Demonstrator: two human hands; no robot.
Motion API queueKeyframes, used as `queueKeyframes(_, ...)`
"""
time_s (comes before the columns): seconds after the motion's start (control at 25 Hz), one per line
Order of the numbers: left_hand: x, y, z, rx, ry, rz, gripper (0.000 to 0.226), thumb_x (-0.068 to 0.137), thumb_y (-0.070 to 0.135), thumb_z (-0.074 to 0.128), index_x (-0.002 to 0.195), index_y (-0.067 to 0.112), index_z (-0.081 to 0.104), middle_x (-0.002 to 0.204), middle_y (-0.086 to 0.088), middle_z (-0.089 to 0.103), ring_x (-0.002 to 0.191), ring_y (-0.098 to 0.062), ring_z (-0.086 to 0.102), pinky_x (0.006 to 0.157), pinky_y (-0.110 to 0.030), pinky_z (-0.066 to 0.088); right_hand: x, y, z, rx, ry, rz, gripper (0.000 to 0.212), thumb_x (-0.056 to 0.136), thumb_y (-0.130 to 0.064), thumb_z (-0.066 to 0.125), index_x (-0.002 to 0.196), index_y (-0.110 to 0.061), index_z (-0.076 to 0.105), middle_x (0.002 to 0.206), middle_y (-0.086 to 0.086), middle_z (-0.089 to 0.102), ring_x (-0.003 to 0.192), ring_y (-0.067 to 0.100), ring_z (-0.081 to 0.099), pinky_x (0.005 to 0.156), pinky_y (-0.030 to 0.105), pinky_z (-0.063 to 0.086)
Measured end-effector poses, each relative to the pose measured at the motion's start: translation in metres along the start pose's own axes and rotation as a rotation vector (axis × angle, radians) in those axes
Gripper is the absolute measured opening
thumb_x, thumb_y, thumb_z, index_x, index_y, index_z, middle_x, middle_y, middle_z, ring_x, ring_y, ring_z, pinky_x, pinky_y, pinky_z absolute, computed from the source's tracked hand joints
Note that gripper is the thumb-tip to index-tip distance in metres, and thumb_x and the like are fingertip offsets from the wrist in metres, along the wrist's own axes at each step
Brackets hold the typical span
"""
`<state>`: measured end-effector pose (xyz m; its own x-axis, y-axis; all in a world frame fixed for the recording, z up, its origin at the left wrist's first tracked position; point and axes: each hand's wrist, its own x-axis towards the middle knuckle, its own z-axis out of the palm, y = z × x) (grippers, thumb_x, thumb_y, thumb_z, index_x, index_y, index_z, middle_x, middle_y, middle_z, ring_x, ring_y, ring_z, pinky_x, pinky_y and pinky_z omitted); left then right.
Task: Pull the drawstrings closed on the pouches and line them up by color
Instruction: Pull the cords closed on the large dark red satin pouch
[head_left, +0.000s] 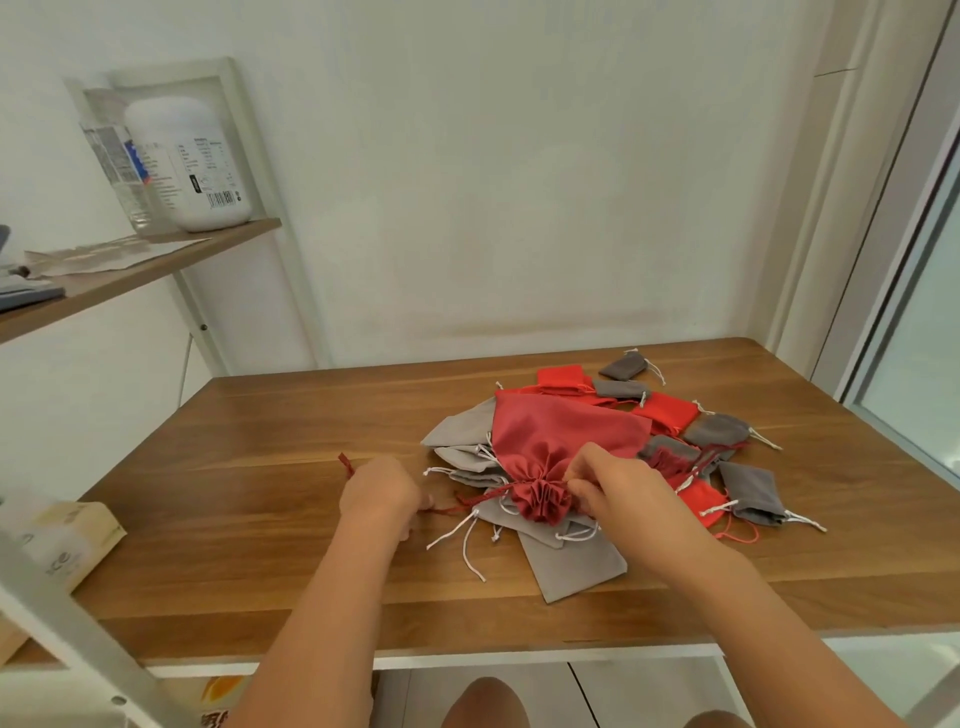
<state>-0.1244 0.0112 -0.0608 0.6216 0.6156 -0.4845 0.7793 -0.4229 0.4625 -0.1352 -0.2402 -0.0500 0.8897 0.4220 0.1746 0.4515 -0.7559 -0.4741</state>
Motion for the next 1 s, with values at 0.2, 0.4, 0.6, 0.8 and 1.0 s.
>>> queueKeyframes(0.2, -0.011, 0.008, 0.002, 0.074, -0.096, 0.0, 0.013, 0.089, 0.01, 0.059, 0.077, 0.004, 0.054, 0.061, -0.006, 0.058, 0.054, -0.015, 0.054, 0.061, -0.023, 0.051, 0.001, 0.003, -0.005, -0.12, -0.125, 0.067, 0.035, 0.076, -0.03, 0.076, 0.095, -0.023, 0.048, 0.076, -0.015, 0.045, 0.079, 0.011, 0.049, 0.059, 0.023, 0.037)
queueKeyframes(0.4, -0.032, -0.002, 0.007, -0.236, 0.02, 0.188, 0.016, 0.087, 0.016, 0.057, 0.078, 0.002, 0.057, 0.07, -0.011, 0.063, 0.062, -0.021, 0.063, 0.069, -0.034, 0.058, -0.002, 0.009, 0.006, -0.122, 0.005, 0.035, 0.002, 0.086, -0.018, 0.06, 0.087, -0.017, 0.058, 0.09, -0.002, 0.061, 0.085, 0.016, 0.056, 0.074, 0.031, 0.047)
queueKeyframes(0.6, -0.059, 0.0, -0.01, -1.207, -0.192, 0.299, 0.023, 0.099, 0.008, 0.037, 0.084, 0.0, 0.052, 0.076, -0.019, 0.063, 0.073, -0.027, 0.064, 0.062, -0.035, 0.055, -0.003, 0.008, -0.003, -0.024, 0.012, 0.033, 0.003, 0.089, -0.021, 0.061, 0.092, -0.02, 0.062, 0.09, -0.005, 0.066, 0.086, 0.013, 0.061, 0.076, 0.032, 0.049)
queueKeyframes(0.8, -0.069, 0.025, -0.015, -1.215, -0.283, 0.381, 0.024, 0.101, 0.01, 0.041, 0.078, 0.008, 0.044, 0.058, -0.002, 0.039, 0.049, -0.012, 0.039, 0.05, -0.024, 0.048, -0.006, 0.01, -0.018, -0.07, -0.084, 0.038, 0.031, 0.085, -0.023, 0.067, 0.116, -0.026, 0.063, 0.111, -0.01, 0.063, 0.1, 0.009, 0.057, 0.08, 0.021, 0.044)
queueKeyframes(1.0, -0.062, 0.032, -0.017, -0.943, -0.307, 0.45, 0.011, 0.097, 0.004, 0.047, 0.09, 0.005, 0.055, 0.068, -0.004, 0.055, 0.049, -0.007, 0.036, 0.04, -0.016, 0.032, -0.008, 0.022, -0.044, -0.127, -0.209, 0.086, 0.022, 0.085, -0.027, 0.069, 0.107, -0.028, 0.069, 0.097, -0.01, 0.064, 0.076, -0.001, 0.053, 0.059, 0.01, 0.036)
